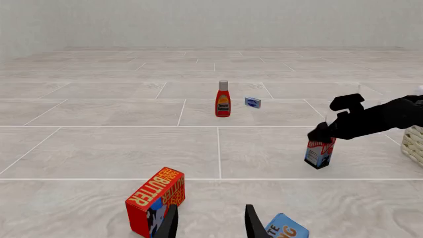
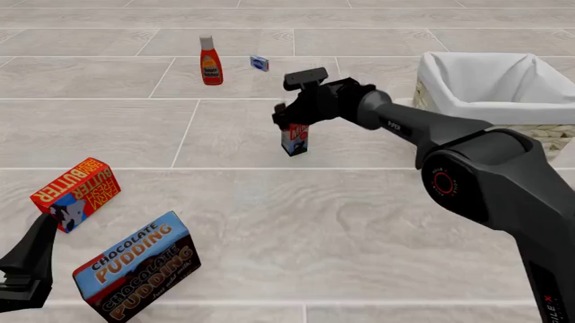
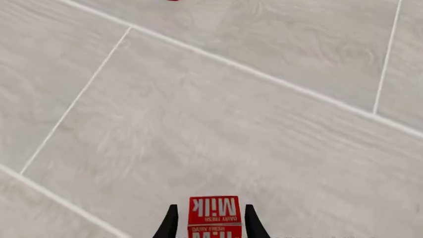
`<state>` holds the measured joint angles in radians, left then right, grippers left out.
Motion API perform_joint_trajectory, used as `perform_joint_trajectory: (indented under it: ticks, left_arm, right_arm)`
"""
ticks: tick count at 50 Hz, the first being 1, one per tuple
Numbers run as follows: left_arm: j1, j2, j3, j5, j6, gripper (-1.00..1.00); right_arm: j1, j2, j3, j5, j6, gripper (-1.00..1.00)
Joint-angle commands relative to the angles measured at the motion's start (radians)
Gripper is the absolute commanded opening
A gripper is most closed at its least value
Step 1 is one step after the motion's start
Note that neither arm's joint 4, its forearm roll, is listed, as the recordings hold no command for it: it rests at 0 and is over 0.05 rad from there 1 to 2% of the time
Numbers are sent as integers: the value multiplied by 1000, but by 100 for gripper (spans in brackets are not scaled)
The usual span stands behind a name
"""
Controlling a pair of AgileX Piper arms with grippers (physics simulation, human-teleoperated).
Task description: Pick the milk and place it in the basket.
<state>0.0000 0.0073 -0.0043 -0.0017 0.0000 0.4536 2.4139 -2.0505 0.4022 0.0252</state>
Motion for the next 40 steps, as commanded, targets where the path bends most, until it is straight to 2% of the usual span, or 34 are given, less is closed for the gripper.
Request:
perform_joint_trajectory:
  ticks: [1,2,3,14,21,40]
  left_arm:
    - [0,0,0,0,0,100]
    - [0,0,0,0,0,100]
    - [0,0,0,0,0,100]
    - [0,0,0,0,0,100]
    - [0,0,0,0,0,100]
    - [0,0,0,0,0,100]
  right_arm:
    - [-2,9,38,-28,12,100]
    - [-1,12,40,-31,13,100]
    - [0,11,49,-38,14,-100]
    - [-1,-1,66,-43,6,-100]
    - [-23,-75,77,-38,-47,-100]
    - [-46,-263,57,19,-95,-100]
